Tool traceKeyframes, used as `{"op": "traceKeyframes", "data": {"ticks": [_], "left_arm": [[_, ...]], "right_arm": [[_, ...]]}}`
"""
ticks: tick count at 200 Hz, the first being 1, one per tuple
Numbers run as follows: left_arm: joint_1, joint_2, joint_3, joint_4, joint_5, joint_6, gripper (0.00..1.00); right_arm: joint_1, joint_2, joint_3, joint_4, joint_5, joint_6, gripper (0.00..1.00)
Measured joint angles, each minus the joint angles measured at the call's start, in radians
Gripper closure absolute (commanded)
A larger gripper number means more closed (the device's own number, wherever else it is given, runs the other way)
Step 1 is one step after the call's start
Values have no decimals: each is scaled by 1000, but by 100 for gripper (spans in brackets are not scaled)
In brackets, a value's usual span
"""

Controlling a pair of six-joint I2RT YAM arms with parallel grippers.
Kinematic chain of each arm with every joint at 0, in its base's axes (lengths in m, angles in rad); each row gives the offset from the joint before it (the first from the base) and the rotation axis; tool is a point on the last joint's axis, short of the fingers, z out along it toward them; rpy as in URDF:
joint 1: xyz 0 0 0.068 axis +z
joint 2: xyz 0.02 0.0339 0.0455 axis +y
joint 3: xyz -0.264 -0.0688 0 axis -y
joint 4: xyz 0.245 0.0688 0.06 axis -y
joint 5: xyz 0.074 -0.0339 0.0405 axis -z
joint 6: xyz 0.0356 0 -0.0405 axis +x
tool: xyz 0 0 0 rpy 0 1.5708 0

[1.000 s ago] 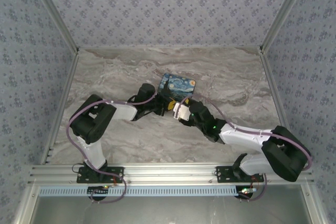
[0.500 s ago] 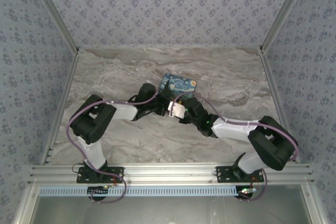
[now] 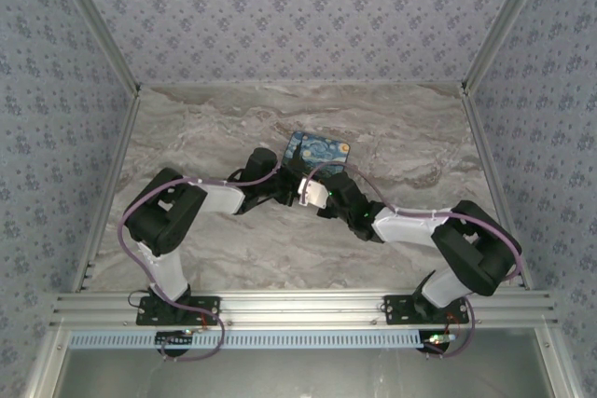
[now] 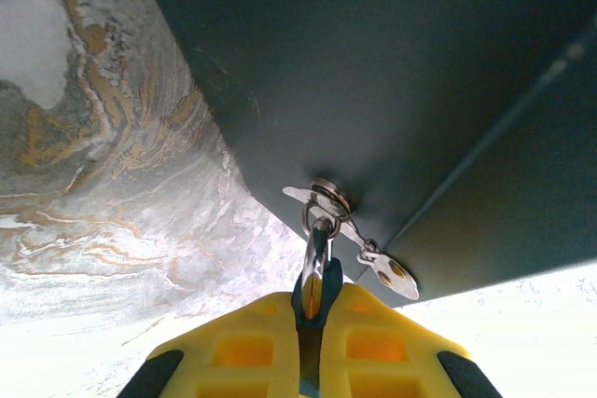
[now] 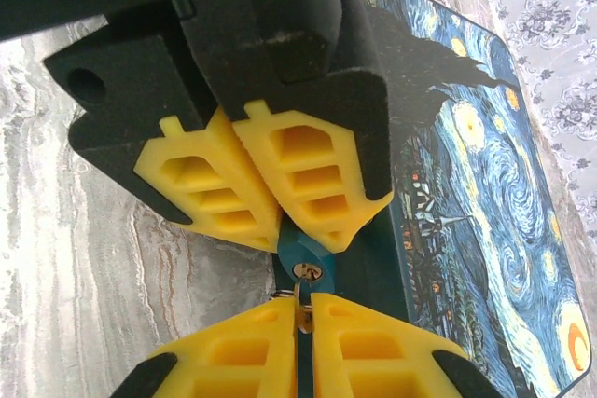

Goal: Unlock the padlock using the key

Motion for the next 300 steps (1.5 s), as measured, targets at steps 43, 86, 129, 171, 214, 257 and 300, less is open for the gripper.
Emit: {"op": "traceKeyframes", "data": {"ticks": [43,86,129,171,214,257,300], "left_arm": [[0,0,0,0,-7,-6,100],[0,0,0,1,-7,-7,100],[0,3,0,9,-7,-14,100],[0,8,0,15,-6,-14,100],[0,9,0,15,-6,-13,96],[0,8,8,6,-5,40,53],[15,-34,17,-70,-6,105,40]], "right_arm": [[0,6,0,9,2,25,100],[0,6,0,10,3,82,100],[0,6,0,11,1,216,100],[0,6,-3,12,-11,397,100],[-2,6,-5,15,-18,545,100],[-8,6,-5,9,-86,717,100],[-44,6,-47,60,-167,913,100]]}}
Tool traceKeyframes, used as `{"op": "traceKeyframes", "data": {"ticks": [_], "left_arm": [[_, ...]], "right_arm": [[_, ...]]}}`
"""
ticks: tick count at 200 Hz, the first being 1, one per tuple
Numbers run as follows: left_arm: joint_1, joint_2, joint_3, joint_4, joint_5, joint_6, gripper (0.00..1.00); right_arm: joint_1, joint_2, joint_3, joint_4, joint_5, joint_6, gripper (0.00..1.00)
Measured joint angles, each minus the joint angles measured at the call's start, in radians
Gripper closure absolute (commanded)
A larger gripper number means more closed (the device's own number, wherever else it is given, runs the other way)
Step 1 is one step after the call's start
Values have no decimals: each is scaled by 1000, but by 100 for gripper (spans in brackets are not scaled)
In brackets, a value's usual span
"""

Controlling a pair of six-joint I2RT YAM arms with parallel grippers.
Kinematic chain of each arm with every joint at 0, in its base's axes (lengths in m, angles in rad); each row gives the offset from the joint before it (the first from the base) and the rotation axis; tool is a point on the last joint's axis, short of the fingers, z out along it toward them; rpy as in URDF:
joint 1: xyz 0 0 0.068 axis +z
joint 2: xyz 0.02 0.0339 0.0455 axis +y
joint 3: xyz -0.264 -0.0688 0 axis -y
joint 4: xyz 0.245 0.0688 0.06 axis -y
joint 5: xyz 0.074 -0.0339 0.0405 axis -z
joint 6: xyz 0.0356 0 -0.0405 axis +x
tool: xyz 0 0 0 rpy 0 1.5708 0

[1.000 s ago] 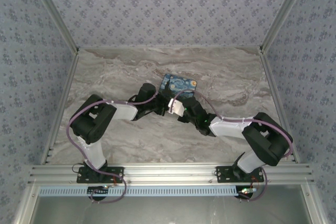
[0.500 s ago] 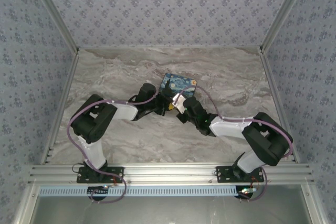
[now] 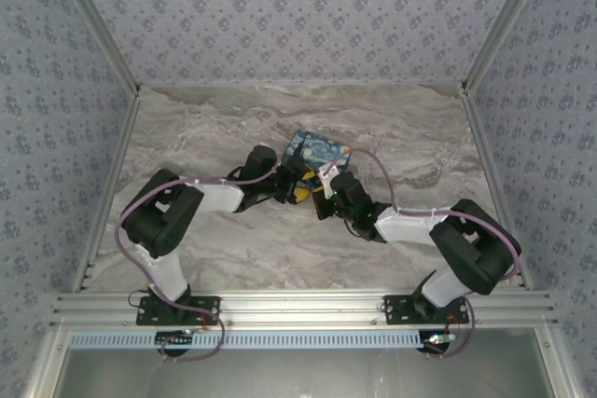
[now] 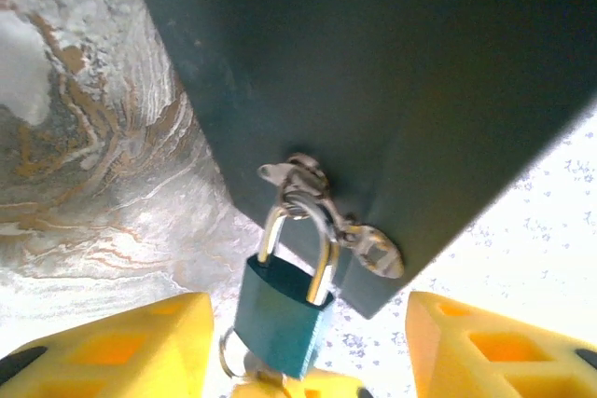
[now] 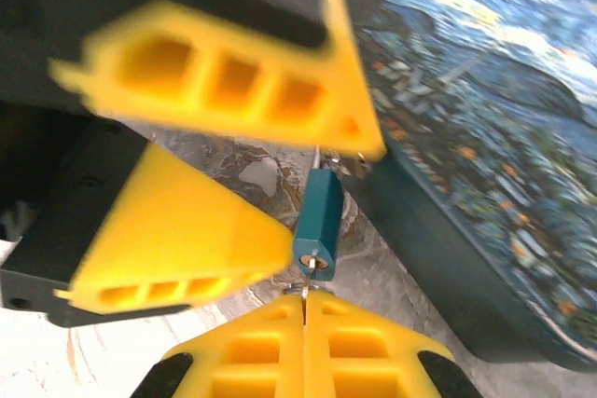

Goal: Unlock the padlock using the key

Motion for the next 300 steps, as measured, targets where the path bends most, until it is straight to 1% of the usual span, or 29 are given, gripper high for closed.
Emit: {"op": "traceKeyframes", "data": {"ticks": [18,41,56,114,158,187,221,267,300], "left_arm": [[17,-35,0,-24,-4,26,36],[39,-74,-3,-45,-18,58,34],[55,-103,-11,-68,-27,84,31],[114,-261,-11,-251,-119,270,21],[138,-314,3,-340,-180,366,20],[144,-315,10,-365,-192,391,19],[151,-315,10,-385,-196,399,19],[159,-315,10,-387,-196,403,19],[192,-315,24,-420,-187,435,18]], "right_arm": [[-8,0,-21,24,-18,62,100],[-16,0,-37,49,-46,136,100],[-25,0,-53,78,-69,188,100],[-77,-9,-138,180,-156,467,100],[-114,2,-171,249,-223,669,100],[-137,65,-193,330,-258,790,100],[-152,143,-195,397,-294,887,100],[-152,161,-198,422,-294,941,81],[-151,156,-198,427,-285,954,67]]}}
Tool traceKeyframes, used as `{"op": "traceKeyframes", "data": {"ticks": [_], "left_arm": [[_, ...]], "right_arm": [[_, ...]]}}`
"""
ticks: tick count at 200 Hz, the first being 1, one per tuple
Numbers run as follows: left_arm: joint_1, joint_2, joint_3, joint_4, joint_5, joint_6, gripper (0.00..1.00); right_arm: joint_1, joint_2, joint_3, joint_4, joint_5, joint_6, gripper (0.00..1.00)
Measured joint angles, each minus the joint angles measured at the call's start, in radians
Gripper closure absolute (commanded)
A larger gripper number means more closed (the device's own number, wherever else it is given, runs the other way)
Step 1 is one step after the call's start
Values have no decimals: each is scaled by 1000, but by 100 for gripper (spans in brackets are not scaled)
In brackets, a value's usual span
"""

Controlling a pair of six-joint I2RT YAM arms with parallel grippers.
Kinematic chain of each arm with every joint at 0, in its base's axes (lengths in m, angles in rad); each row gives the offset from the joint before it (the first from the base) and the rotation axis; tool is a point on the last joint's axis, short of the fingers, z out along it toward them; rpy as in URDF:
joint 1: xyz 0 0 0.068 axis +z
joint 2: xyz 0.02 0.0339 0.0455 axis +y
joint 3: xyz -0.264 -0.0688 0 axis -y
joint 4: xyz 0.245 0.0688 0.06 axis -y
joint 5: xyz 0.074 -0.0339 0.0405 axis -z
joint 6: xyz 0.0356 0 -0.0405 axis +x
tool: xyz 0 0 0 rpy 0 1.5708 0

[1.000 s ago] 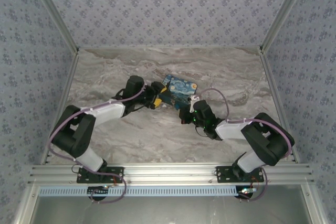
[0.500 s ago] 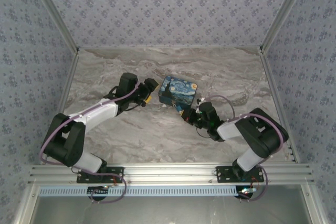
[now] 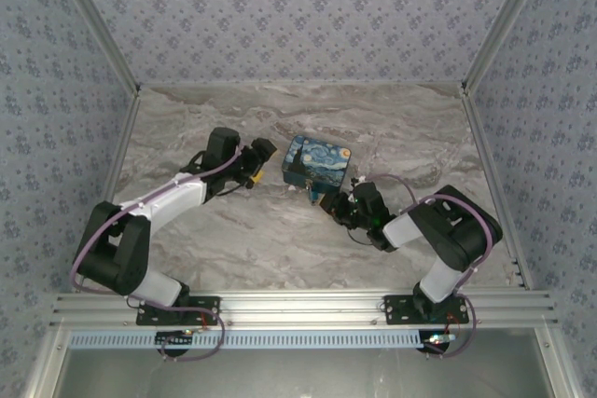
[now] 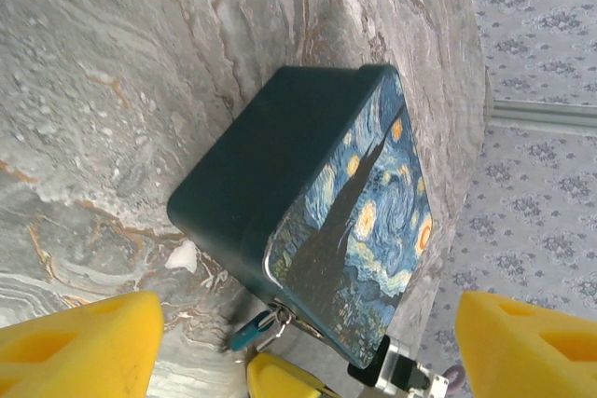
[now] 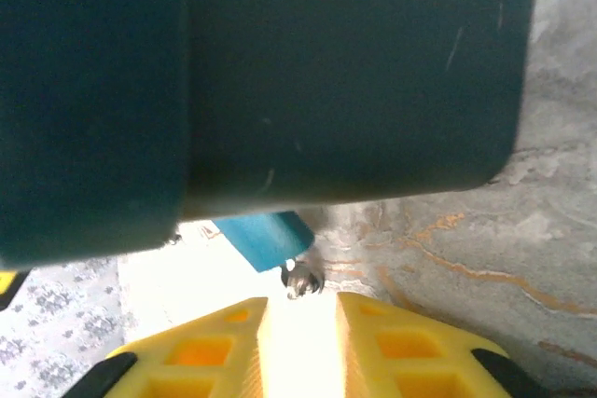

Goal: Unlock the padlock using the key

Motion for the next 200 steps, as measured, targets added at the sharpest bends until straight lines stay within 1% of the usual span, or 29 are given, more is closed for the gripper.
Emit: {"op": "traceKeyframes", "data": {"ticks": [21,46,60,82,94,107,123,155,200], "left_arm": [[19,0,8,-14,6,15,18],[31,3,18,-29,14,43,17],[32,14,33,-38,26,63,17],[32,44,61,-46,51,101,16],[32,70,81,-48,63,121,16],[32,103,102,-48,75,141,16],[32,138,114,-49,87,158,15],[32,170,116,-48,101,166,15],[32,170,116,-44,105,167,14]], "right_arm": [[-1,-28,-8,-12,16,-3,58],[-1,-110,-16,-106,51,-43,45],[-4,-175,-17,-185,72,-82,35],[-16,-269,-17,-290,91,-135,15],[-33,-307,-16,-323,85,-169,10],[-59,-318,-11,-334,68,-185,7],[-84,-303,9,-343,34,-203,6],[-69,-211,76,-320,-36,-204,7],[-66,-105,121,-259,-75,-183,11]]}}
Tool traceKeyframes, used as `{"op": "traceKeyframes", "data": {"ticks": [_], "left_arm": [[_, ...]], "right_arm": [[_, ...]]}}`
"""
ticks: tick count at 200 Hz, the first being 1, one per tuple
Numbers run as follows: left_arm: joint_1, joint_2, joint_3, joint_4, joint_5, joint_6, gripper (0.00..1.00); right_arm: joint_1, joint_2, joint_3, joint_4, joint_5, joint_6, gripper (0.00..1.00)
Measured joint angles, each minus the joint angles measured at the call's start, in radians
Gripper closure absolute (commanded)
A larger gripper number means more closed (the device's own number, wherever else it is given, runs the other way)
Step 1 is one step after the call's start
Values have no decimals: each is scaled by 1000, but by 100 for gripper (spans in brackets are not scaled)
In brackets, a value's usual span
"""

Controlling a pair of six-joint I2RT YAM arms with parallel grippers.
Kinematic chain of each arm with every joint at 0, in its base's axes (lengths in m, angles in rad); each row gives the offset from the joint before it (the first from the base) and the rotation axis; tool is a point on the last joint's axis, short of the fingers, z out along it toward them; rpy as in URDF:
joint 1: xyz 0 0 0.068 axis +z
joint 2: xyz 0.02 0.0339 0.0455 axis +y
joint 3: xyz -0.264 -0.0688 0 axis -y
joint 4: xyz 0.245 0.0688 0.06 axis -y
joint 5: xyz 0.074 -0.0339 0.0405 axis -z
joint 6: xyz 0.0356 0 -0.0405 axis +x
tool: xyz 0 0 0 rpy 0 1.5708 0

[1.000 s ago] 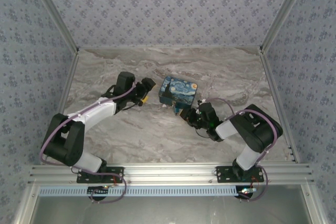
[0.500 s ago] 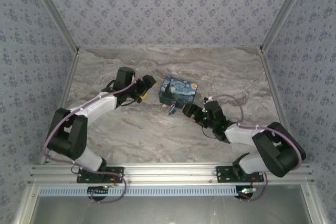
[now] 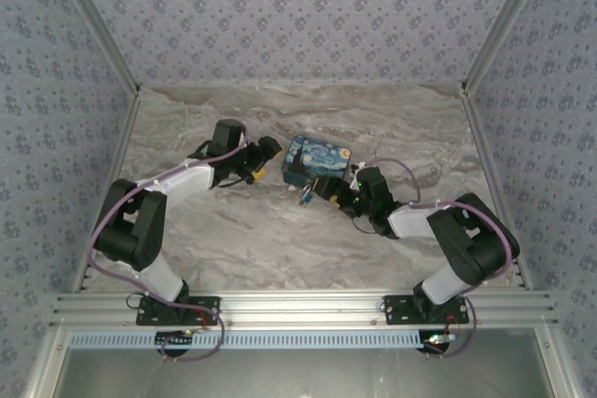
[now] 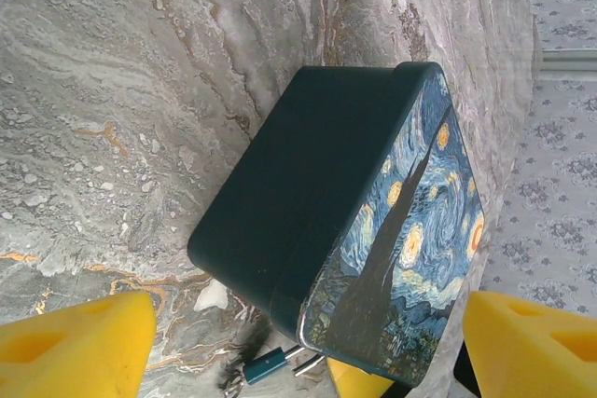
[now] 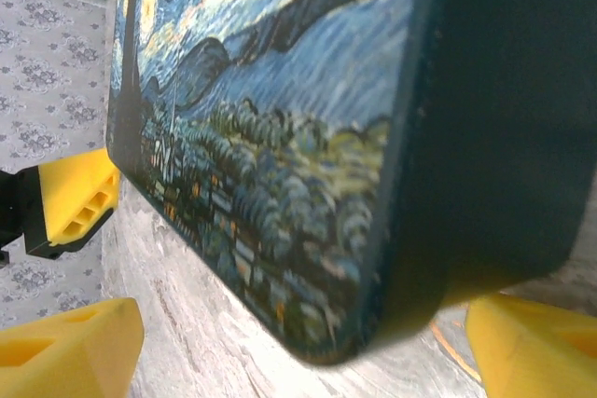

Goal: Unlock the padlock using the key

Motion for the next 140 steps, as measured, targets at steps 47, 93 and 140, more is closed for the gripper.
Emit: {"op": "traceKeyframes", "data": {"ticks": [47,93,140], "left_arm": [[11,-3,-19,3,4,8,14],[24,-17,-53,3,8,18,14],[32,-17,-53,37,27,18,14]], "right_arm": [[-48,25,88,-27,-5,-66,10],[-145,45,134,-23,-26,-183,14],[-132,34,76,53,-48,-246,24]]}}
